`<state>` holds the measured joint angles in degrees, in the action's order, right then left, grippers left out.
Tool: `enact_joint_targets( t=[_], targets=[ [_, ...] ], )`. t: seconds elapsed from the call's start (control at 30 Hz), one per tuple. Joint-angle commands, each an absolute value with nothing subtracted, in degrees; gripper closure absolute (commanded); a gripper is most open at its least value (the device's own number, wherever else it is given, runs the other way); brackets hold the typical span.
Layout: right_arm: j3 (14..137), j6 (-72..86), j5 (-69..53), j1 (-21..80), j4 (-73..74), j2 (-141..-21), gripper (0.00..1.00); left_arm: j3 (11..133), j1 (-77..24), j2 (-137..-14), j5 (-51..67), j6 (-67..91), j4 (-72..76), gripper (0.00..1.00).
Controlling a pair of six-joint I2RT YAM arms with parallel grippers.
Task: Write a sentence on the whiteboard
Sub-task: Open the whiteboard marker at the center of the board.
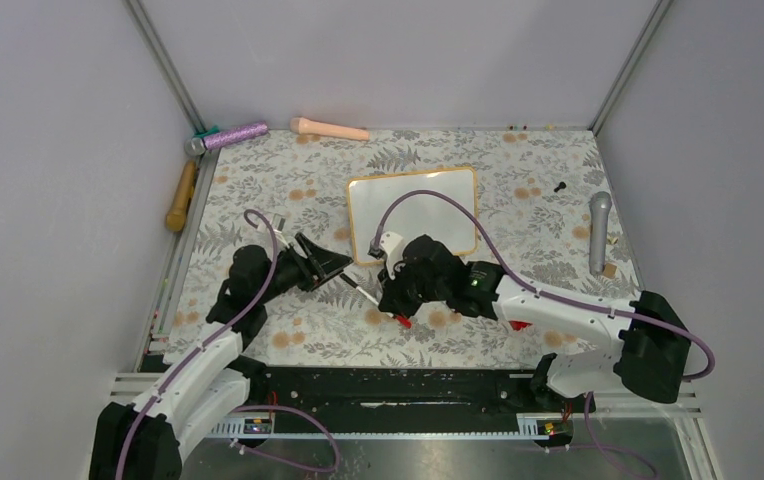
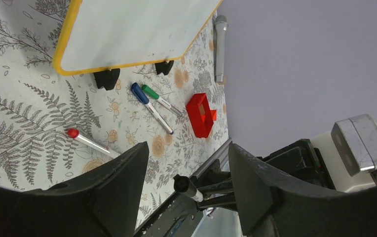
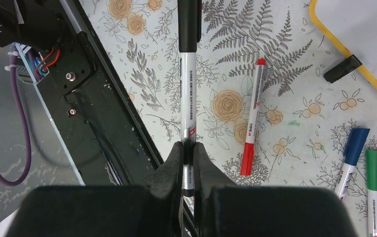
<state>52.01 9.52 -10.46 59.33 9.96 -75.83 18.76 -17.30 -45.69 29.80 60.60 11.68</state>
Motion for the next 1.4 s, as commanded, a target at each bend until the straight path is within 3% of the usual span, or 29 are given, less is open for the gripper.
enact_joint_targets(
  t=[0.0, 0.3, 0.6, 0.87, 1.23, 1.37],
  targets=[
    [55.24, 10.30, -11.49, 59.68, 10.92, -77.07, 1.00, 19.95, -18.03, -44.35, 30.64, 61.73, 11.93, 0.39],
    [57.70, 10.82, -11.89, 59.68, 10.68, -79.56, 1.00, 17.34, -19.78, -43.51, 30.97, 64.68, 14.15, 0.50],
    [58.18, 11.66, -10.27, 59.27, 11.00, -80.01, 1.00, 17.25, -20.26, -42.70, 30.68, 63.90, 12.45, 0.52],
    [58.19, 10.94, -10.79, 58.80, 11.80, -80.08, 1.00, 17.33, -20.25, -42.07, 31.61, 63.33, 11.02, 0.66],
    [58.55, 10.49, -10.98, 58.10, 12.33, -80.84, 1.00, 18.46, -20.53, -42.80, 32.29, 61.35, 7.09, 0.66],
    [59.04, 9.74, -11.21, 57.86, 12.96, -81.37, 1.00, 19.39, -20.81, -43.27, 32.43, 60.01, 5.16, 0.73]
  ],
)
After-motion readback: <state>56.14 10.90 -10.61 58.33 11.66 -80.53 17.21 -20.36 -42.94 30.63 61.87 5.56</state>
